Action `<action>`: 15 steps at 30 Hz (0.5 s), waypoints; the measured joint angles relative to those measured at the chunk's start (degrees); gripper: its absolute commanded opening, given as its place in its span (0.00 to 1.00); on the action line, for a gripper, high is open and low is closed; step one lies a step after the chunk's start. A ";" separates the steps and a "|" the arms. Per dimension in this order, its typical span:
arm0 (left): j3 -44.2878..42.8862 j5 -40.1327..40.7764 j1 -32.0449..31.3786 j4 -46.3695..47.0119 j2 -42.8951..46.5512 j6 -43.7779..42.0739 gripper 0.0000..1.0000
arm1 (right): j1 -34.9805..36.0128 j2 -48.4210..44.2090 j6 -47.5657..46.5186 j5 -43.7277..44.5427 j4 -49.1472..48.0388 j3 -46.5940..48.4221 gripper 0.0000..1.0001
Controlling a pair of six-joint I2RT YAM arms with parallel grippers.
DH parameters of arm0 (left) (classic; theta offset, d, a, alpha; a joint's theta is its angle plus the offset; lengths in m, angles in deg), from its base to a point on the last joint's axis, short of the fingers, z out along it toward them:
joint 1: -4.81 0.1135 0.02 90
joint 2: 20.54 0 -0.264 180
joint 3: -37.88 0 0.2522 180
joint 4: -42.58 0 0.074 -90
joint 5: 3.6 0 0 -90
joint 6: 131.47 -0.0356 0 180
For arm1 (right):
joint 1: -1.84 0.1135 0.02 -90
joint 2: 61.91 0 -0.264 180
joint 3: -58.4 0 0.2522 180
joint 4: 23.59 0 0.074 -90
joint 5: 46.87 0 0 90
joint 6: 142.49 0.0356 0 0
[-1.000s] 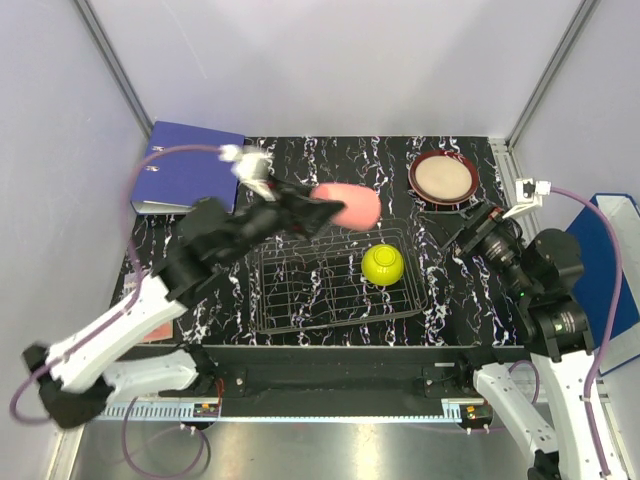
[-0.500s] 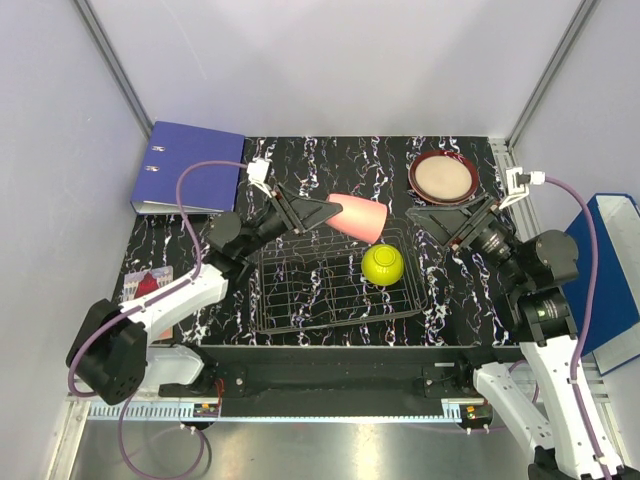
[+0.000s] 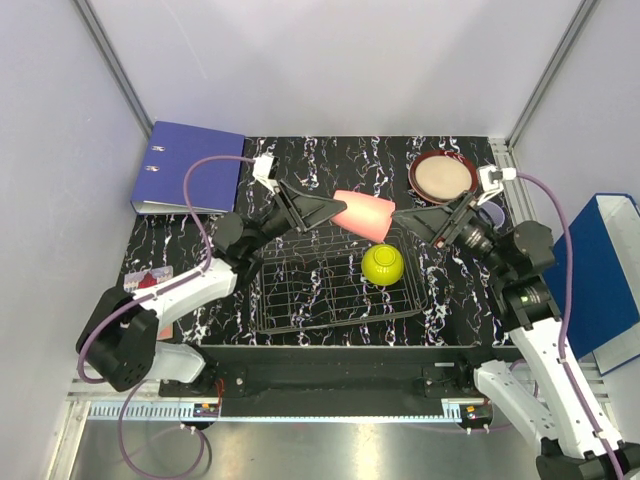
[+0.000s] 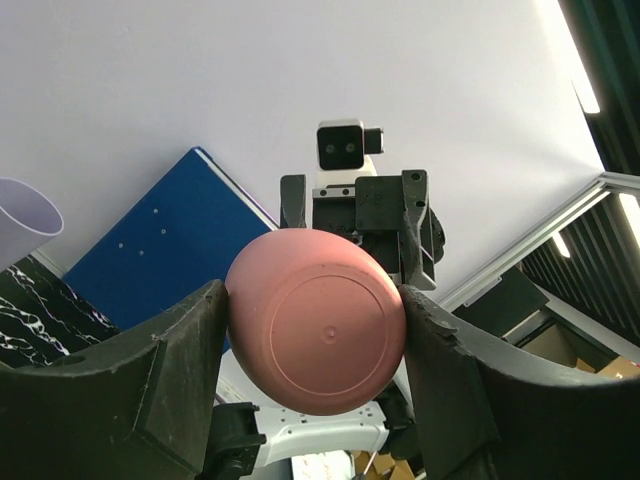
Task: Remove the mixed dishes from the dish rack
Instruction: Place the cup at the center of the board.
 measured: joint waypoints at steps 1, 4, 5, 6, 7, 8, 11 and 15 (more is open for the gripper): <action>-0.26 0.00 -0.28 0.04 -0.55 0.02 0.00 | 0.90 0.46 -0.02 0.04 -0.26 0.00 0.81; -0.94 -0.02 -1.03 0.39 -2.03 0.20 0.00 | 3.82 2.23 -0.20 0.50 -0.74 0.02 0.80; -1.16 0.00 -1.25 0.44 -2.47 0.28 0.00 | 4.85 2.95 -0.35 0.66 -0.76 0.02 0.78; -1.27 -0.02 -1.40 0.48 -2.84 0.37 0.00 | 5.84 3.69 -0.55 0.72 -0.81 0.04 0.75; -1.42 -0.02 -1.55 0.63 -3.13 0.39 0.00 | 6.95 4.42 -0.83 0.98 -0.81 0.07 0.59; -1.51 -0.04 -1.64 0.72 -3.34 0.42 0.00 | 8.04 5.22 -1.25 1.27 -0.81 0.11 0.46; -1.51 -0.13 -1.66 1.01 -3.50 0.39 0.01 | 10.91 7.28 -2.69 2.62 -0.37 0.22 0.11; -1.51 -0.42 -1.36 0.26 -3.58 0.57 0.63 | 12.48 6.47 -3.43 4.28 -0.24 1.07 0.00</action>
